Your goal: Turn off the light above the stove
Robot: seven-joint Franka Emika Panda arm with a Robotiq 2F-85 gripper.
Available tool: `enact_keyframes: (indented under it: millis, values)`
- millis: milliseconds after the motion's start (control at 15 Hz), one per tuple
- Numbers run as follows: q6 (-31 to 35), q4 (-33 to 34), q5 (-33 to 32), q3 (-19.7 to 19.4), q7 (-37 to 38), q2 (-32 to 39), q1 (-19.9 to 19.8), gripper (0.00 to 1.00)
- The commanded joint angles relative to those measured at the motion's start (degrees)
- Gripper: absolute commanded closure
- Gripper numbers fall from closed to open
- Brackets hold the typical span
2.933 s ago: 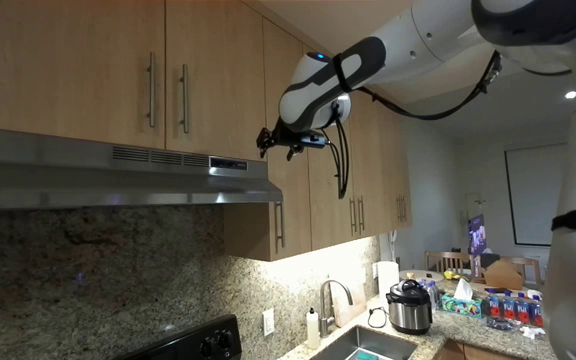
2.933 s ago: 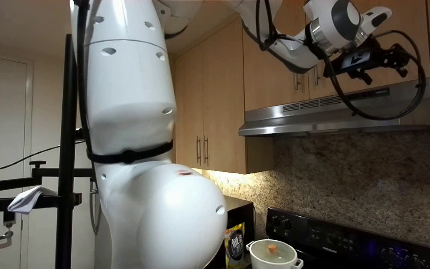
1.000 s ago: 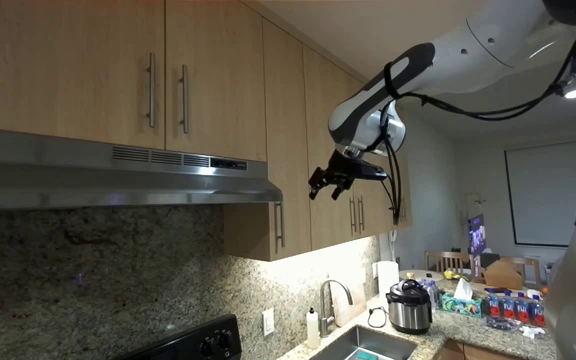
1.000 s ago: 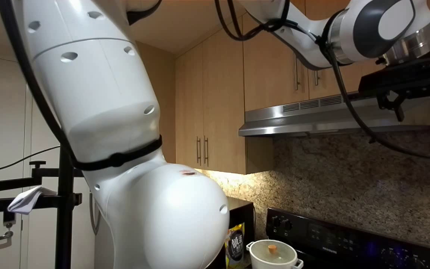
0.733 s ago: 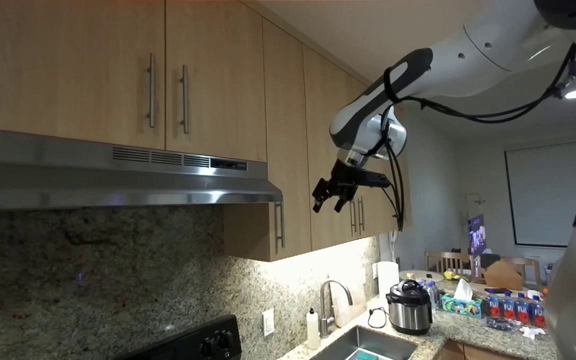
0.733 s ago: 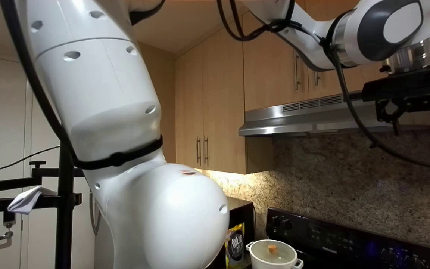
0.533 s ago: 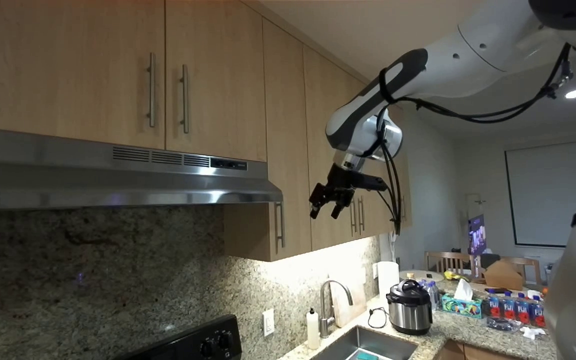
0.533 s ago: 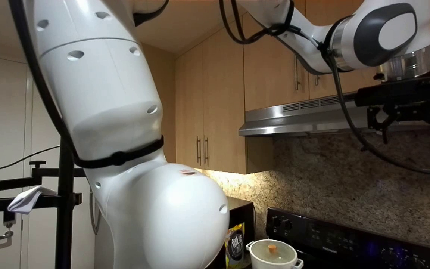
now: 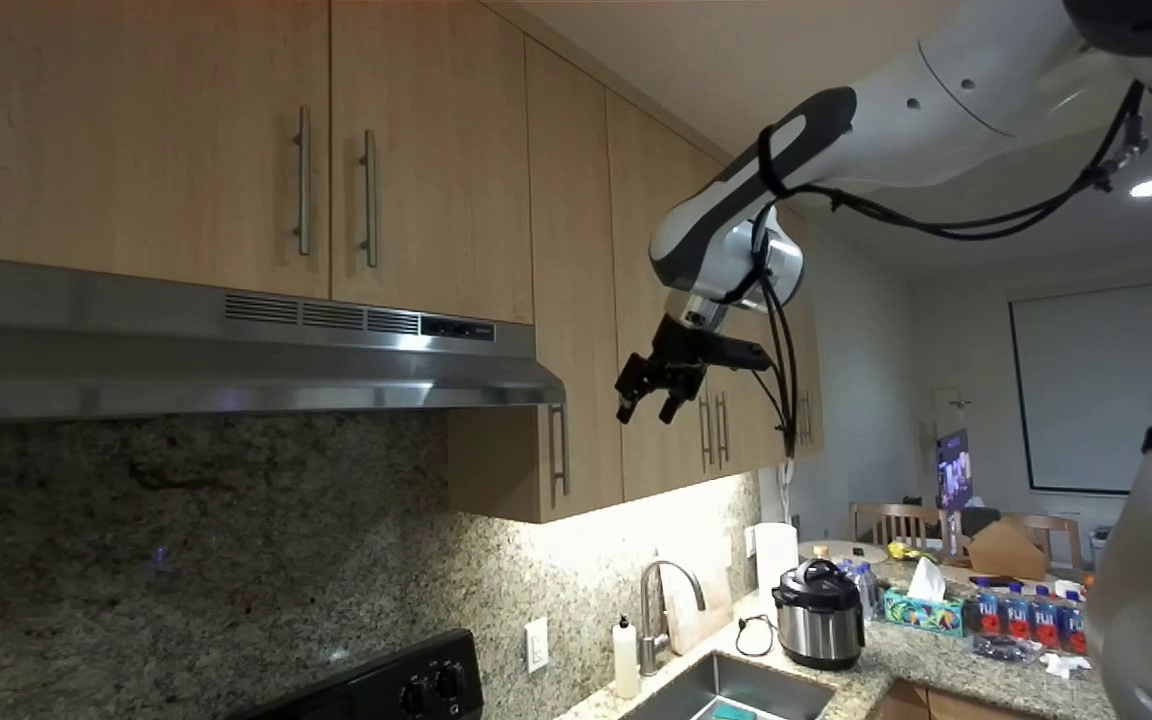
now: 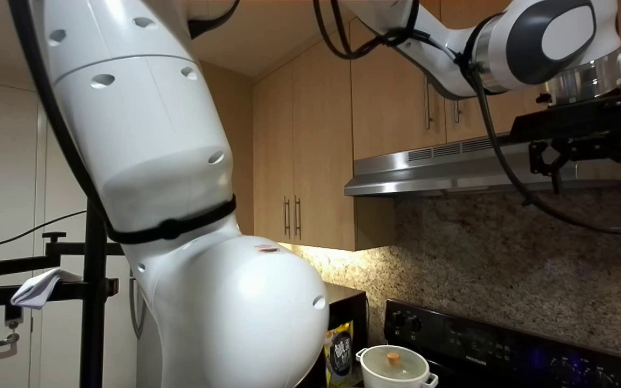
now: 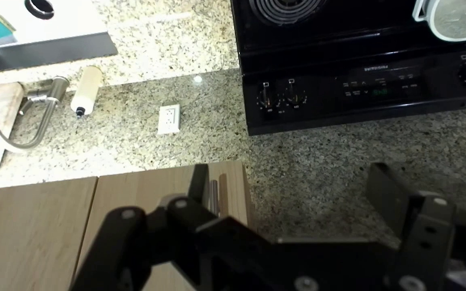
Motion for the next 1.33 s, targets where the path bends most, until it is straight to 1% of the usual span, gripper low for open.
enact_keyframes:
  millis: [0,200,467,667,733,800,867,1000,1067,1267]
  values:
    - [0.41,0.13,0.18,2.79,2.09,-0.80,-2.11,0.00]
    - [-0.33,-1.69,-0.51,3.55,2.50,-0.48,-3.11,0.00]
    - [-4.70,-5.99,-1.47,3.23,0.65,0.58,-4.11,0.00]
    - [-10.04,-9.11,0.30,1.95,-2.77,1.82,-3.88,0.00]
    - [-10.76,-10.20,-0.65,2.05,-3.70,1.87,-4.25,0.00]
    - [-9.90,-11.01,-2.17,2.28,-4.73,2.06,-4.74,0.00]
    - [-9.72,-11.06,-2.28,2.20,-5.66,2.55,-4.76,0.00]
    - [-7.72,-11.61,-3.72,2.87,-4.51,1.23,-5.90,0.00]
    - [-9.03,-10.68,-1.76,2.85,-3.38,2.75,-5.14,0.00]
    - [-8.95,-10.60,-2.54,2.84,-3.30,2.34,-5.62,0.00]
